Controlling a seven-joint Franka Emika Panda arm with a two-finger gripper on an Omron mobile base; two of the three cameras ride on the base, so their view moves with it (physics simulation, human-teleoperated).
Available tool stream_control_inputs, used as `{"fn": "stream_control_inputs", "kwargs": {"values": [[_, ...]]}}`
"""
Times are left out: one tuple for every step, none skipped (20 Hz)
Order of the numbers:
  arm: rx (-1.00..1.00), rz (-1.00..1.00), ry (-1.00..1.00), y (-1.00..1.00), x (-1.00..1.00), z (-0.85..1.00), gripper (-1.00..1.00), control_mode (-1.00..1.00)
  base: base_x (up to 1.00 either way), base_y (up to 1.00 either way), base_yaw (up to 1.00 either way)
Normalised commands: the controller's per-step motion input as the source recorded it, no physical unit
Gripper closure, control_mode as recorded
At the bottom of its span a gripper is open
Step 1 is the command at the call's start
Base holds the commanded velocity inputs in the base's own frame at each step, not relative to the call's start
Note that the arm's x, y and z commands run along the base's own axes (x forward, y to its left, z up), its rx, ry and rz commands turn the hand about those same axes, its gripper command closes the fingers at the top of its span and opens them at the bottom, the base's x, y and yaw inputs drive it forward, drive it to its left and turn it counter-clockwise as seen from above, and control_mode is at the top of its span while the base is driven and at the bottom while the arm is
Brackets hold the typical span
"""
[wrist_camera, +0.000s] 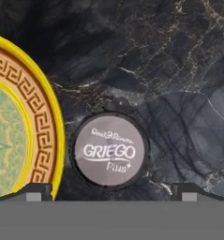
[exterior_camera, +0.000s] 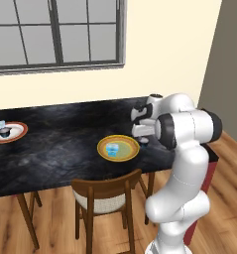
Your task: Place two yogurt containers on each plate.
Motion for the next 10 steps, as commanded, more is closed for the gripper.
{"fn": "stream_control_inputs", "kwargs": {"values": [[0.00, 0.00, 0.00, 0.12, 0.15, -0.22, -1.00, -1.00, 0.00, 0.00, 0.00], [0.00, 0.00, 0.00, 0.08, 0.13, -0.18, -1.00, -1.00, 0.00, 0.00, 0.00], [0.00, 0.00, 0.00, 0.06, 0.12, -0.17, -1.00, -1.00, 0.00, 0.00, 0.00], [0.00, 0.00, 0.00, 0.07, 0.12, -0.14, -1.00, -1.00, 0.00, 0.00, 0.00], [0.00, 0.00, -0.01, 0.08, 0.13, -0.15, -1.00, -1.00, 0.00, 0.00, 0.00], [0.00, 0.00, -0.01, 0.03, 0.12, -0.11, -1.00, -1.00, 0.00, 0.00, 0.00], [0.00, 0.00, -0.01, 0.00, 0.11, -0.11, -1.00, -1.00, 0.00, 0.00, 0.00], [0.00, 0.00, -0.01, 0.00, 0.11, -0.09, -1.00, -1.00, 0.00, 0.00, 0.00], [0.00, 0.00, 0.00, 0.00, 0.09, -0.09, -1.00, -1.00, 0.00, 0.00, 0.00], [0.00, 0.00, 0.00, 0.00, 0.07, -0.10, -1.00, -1.00, 0.00, 0.00, 0.00]]}}
